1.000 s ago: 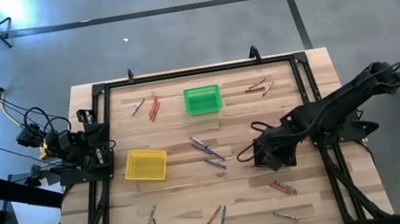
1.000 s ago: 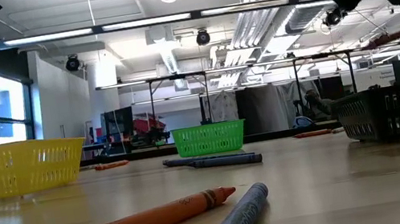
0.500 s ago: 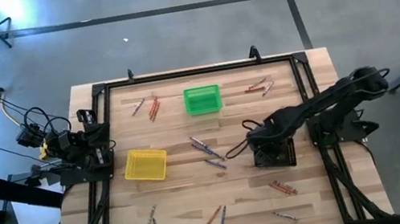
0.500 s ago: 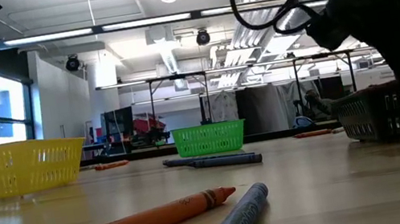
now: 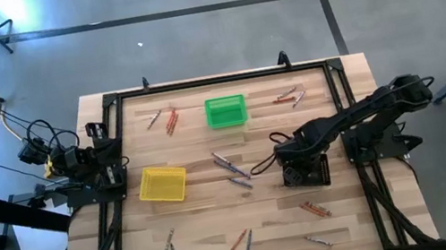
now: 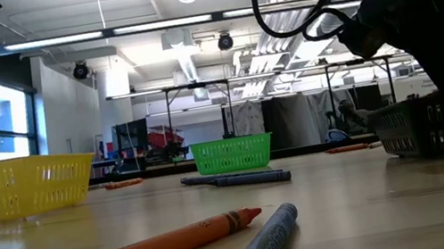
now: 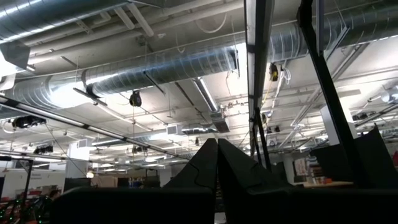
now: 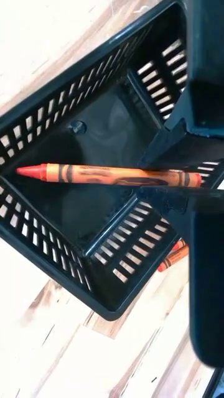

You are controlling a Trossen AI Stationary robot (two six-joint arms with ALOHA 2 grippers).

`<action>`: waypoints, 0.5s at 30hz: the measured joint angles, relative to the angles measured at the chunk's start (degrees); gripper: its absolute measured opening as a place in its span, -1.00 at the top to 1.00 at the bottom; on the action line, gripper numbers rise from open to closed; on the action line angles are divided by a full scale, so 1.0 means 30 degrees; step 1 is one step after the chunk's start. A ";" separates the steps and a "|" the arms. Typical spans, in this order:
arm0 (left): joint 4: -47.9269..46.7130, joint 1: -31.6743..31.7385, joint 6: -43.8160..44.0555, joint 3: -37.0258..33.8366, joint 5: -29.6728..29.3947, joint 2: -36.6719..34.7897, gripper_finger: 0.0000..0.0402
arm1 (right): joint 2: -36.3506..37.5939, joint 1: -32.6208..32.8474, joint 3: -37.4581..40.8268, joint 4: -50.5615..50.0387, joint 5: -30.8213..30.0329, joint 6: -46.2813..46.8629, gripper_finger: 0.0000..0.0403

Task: Sort crayons
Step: Put the orange crayon into the black basket, then put the gray crayon into the green basket

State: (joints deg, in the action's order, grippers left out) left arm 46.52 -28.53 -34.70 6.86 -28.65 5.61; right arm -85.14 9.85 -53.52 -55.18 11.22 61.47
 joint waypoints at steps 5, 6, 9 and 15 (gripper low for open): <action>0.0000 -0.0005 0.0000 -0.0002 0.0002 0.0000 0.98 | 0.0000 0.0000 0.0000 -0.0007 0.0448 -0.0017 0.61; 0.0000 0.0000 0.0000 -0.0002 0.0002 0.0001 0.98 | 0.0000 0.0000 0.0000 -0.0007 0.0580 -0.0118 0.59; 0.0000 0.0000 0.0000 -0.0002 0.0002 0.0000 0.98 | 0.0007 -0.0006 -0.0004 -0.0002 0.1249 -0.0365 0.55; -0.0007 0.0000 0.0000 -0.0002 0.0002 0.0000 0.98 | 0.0051 -0.0569 -0.1686 -0.0995 0.1753 -0.1770 0.57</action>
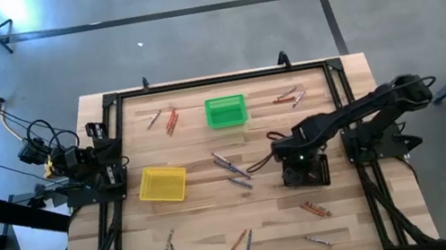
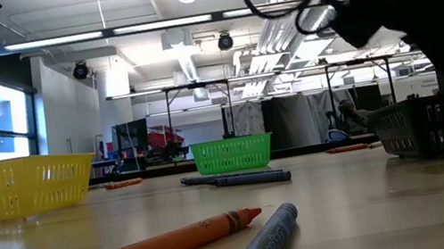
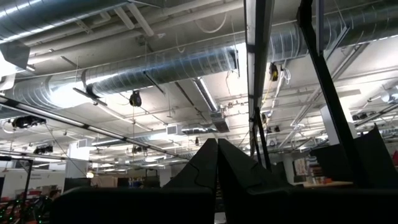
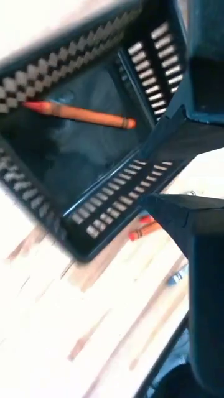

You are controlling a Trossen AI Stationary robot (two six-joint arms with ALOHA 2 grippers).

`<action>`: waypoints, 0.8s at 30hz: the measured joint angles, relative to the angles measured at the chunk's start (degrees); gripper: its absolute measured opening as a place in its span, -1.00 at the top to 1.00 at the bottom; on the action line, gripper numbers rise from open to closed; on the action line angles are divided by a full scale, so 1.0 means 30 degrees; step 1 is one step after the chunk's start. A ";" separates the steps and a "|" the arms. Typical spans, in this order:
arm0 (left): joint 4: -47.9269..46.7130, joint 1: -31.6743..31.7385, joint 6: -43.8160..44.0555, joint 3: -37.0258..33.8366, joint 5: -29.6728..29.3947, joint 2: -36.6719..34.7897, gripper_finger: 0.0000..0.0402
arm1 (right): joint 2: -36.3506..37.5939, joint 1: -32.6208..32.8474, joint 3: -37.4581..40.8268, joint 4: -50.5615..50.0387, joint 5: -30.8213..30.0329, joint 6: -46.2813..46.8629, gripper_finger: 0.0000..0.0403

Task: Sort crayons
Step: Put the gray crayon into the green basket

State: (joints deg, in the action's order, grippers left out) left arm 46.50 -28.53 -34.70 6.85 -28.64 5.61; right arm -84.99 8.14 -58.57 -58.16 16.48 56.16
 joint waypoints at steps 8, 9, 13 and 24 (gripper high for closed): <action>-0.0001 -0.0007 -0.0018 0.0000 0.0000 0.0000 0.98 | 0.0010 -0.1936 -0.3085 -0.4227 -0.7265 -0.2785 0.59; -0.0001 -0.0001 -0.0096 0.0000 0.0000 0.0000 0.98 | 0.0015 -0.2379 -0.3115 -0.4768 -0.7693 -0.3048 0.59; -0.0002 -0.0001 -0.0582 0.0000 0.0000 0.0001 0.98 | 0.0015 -0.4703 -0.2548 -0.6488 -0.7859 -0.4788 0.59; -0.0007 -0.0004 -0.1497 0.0000 0.0000 0.0000 0.98 | 0.0005 -1.2145 -0.0076 -0.2657 -0.7992 -0.5909 0.59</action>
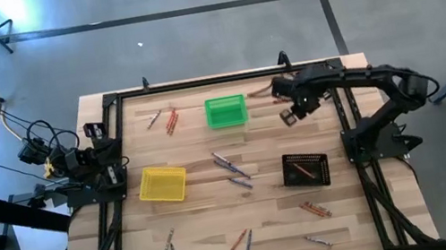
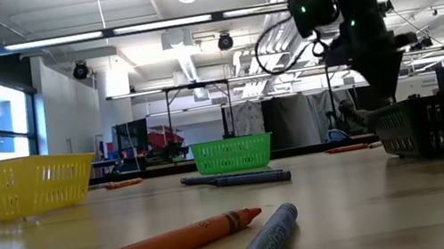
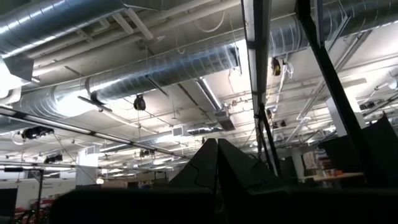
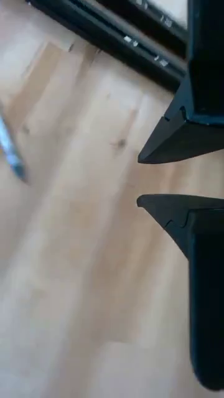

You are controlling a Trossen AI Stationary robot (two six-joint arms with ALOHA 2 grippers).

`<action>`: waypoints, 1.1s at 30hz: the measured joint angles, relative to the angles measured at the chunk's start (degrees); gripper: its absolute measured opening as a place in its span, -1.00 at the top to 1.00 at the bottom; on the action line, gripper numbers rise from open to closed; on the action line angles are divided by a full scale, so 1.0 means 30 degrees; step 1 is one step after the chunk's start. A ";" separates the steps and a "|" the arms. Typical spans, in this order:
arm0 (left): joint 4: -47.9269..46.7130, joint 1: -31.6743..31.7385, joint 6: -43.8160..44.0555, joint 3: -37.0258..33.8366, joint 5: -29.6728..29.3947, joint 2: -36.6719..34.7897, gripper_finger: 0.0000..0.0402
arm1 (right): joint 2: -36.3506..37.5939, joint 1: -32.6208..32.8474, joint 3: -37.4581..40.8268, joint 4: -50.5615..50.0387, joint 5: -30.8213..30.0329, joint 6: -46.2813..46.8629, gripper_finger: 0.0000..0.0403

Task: Sort crayons
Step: Put the gray crayon into the green basket

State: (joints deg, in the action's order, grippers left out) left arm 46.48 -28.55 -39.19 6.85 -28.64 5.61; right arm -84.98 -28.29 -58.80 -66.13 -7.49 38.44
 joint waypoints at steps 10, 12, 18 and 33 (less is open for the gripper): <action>-0.0067 0.0004 -0.0164 0.0000 -0.0058 0.0000 0.98 | -0.0012 -0.2996 0.0807 0.3518 -0.0350 -1.1833 0.59; -0.0066 0.0004 -0.0164 0.0000 -0.0065 0.0003 0.98 | -0.0012 -0.3088 0.0807 0.3814 -0.1163 -1.5179 0.59; -0.0060 -0.0004 -0.0169 0.0000 -0.0066 0.0000 0.98 | -0.0012 -0.3111 0.0807 0.3898 -0.2470 -2.4800 0.59; -0.0060 0.0000 -0.0707 0.0000 -0.0211 0.0000 0.98 | -0.2997 -0.3096 0.0807 0.4917 -0.3971 -2.9480 0.59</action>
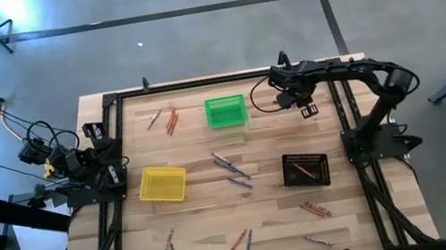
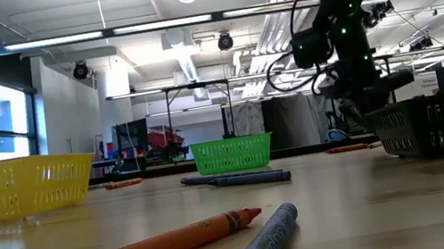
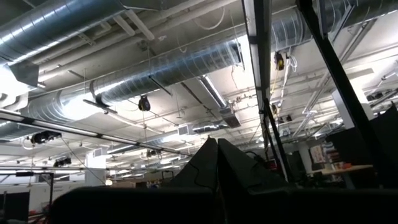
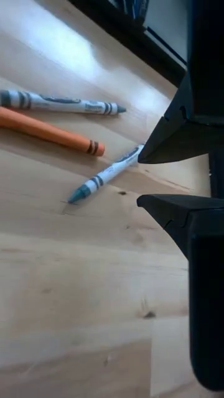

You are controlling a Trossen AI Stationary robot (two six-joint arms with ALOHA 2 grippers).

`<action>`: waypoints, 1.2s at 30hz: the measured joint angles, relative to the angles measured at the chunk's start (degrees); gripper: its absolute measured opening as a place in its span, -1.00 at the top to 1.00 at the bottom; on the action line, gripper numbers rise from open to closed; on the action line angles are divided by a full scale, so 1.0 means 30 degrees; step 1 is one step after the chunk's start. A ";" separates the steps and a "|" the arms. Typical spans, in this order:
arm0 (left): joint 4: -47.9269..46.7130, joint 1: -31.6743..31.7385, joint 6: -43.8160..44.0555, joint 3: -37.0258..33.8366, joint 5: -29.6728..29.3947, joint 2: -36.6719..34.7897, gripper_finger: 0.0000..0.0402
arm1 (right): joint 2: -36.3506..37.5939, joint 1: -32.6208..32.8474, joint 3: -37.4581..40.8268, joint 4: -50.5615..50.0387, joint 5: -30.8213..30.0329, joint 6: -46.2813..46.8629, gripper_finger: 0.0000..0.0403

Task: Sort crayons
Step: Put the gray crayon into the green basket

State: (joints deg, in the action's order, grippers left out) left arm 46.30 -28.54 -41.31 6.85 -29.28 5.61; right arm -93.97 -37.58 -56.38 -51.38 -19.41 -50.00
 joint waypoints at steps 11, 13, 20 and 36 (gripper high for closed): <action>-0.0026 0.0001 -0.0306 0.0000 -0.0007 0.0000 0.98 | -0.0549 -0.1012 0.0000 0.0357 0.0318 -0.1673 0.59; -0.0029 -0.0002 -0.0309 0.0000 -0.0009 0.0001 0.98 | -0.0556 -0.1200 0.0000 0.0595 0.0312 -0.1881 0.59; -0.0029 0.0000 -0.0314 0.0000 -0.0015 0.0000 0.98 | -0.0556 -0.1392 0.0000 0.1334 0.1155 -0.2847 0.59; -0.0044 0.0003 -0.0309 0.0000 -0.0019 0.0000 0.98 | -0.2736 -0.1494 -0.0022 0.1951 0.0407 -0.3014 0.59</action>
State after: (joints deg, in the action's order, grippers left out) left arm 46.17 -28.53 -42.24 6.85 -29.33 5.61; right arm -102.18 -42.06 -56.45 -45.53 -18.18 -59.05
